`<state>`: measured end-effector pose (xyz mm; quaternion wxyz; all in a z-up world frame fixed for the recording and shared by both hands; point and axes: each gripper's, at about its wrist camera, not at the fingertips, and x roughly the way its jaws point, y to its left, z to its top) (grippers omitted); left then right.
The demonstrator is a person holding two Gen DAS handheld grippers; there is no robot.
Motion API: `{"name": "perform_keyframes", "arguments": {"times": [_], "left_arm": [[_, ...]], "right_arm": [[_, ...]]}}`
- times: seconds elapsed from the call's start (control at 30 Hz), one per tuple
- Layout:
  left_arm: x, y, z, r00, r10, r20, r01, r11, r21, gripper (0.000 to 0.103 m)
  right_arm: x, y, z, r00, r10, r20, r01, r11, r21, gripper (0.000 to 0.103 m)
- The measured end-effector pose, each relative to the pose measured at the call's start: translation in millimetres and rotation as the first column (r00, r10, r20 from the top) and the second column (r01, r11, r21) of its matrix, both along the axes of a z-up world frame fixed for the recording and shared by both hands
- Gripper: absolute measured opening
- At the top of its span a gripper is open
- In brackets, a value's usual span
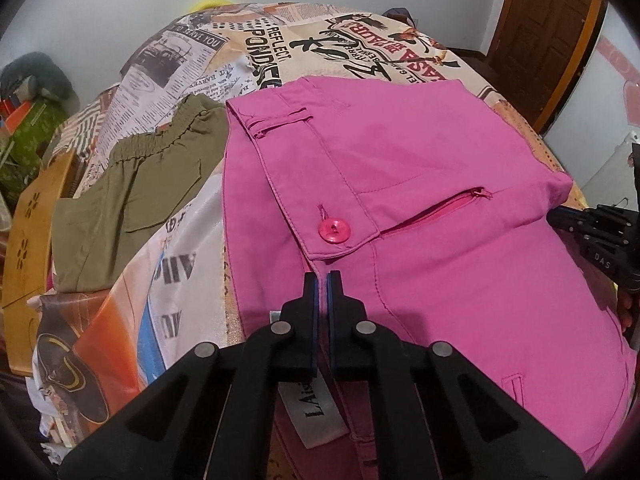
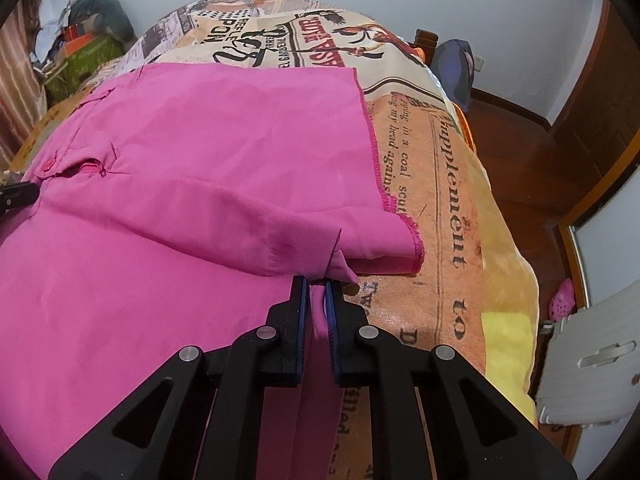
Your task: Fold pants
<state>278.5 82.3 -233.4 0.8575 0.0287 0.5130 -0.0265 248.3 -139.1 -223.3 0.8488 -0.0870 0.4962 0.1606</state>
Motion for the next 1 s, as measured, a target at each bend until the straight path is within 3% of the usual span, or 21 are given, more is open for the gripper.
{"name": "perform_keyframes", "arguments": {"times": [0.2, 0.4, 0.47, 0.57, 0.7, 0.8, 0.9, 1.0], "left_arm": [[-5, 2, 12, 1.0, 0.013, 0.001, -0.013, 1.0, -0.018, 0.005], [-17, -3, 45, 0.996, -0.012, 0.083, 0.013, 1.0, -0.01, 0.007], [-15, -2, 55, 0.994, -0.01, 0.105, 0.012, 1.0, -0.019, 0.015], [-5, 3, 60, 0.993, 0.009, 0.122, -0.005, 1.0, -0.03, 0.031], [14, 9, 52, 0.994, 0.038, 0.105, -0.032, 0.998, -0.059, 0.034], [28, 11, 37, 0.997, 0.047, 0.067, -0.041, 0.996, -0.081, 0.034], [41, 14, 15, 0.998, 0.059, 0.012, -0.058, 0.995, -0.084, 0.034], [46, 18, 2, 0.998, 0.063, -0.019, -0.065, 0.988, -0.137, 0.034]], "right_arm": [[-4, -3, 6, 1.0, -0.007, -0.027, 0.008, 1.0, 0.02, 0.01], [-13, -14, 34, 1.0, -0.022, 0.021, 0.02, 0.998, 0.061, 0.032], [-14, -16, 46, 0.998, -0.025, 0.059, 0.021, 0.998, 0.067, 0.044], [-11, -20, 66, 0.993, -0.026, 0.117, 0.016, 0.996, 0.084, 0.047], [6, -18, 73, 0.986, -0.029, 0.162, 0.017, 0.997, 0.079, 0.06], [22, -17, 64, 0.984, -0.052, 0.172, 0.039, 0.996, 0.075, 0.061], [38, -18, 45, 0.989, -0.073, 0.129, 0.062, 0.994, 0.088, 0.061], [50, -17, 26, 0.994, -0.075, 0.076, 0.069, 0.994, 0.087, 0.061]]}}
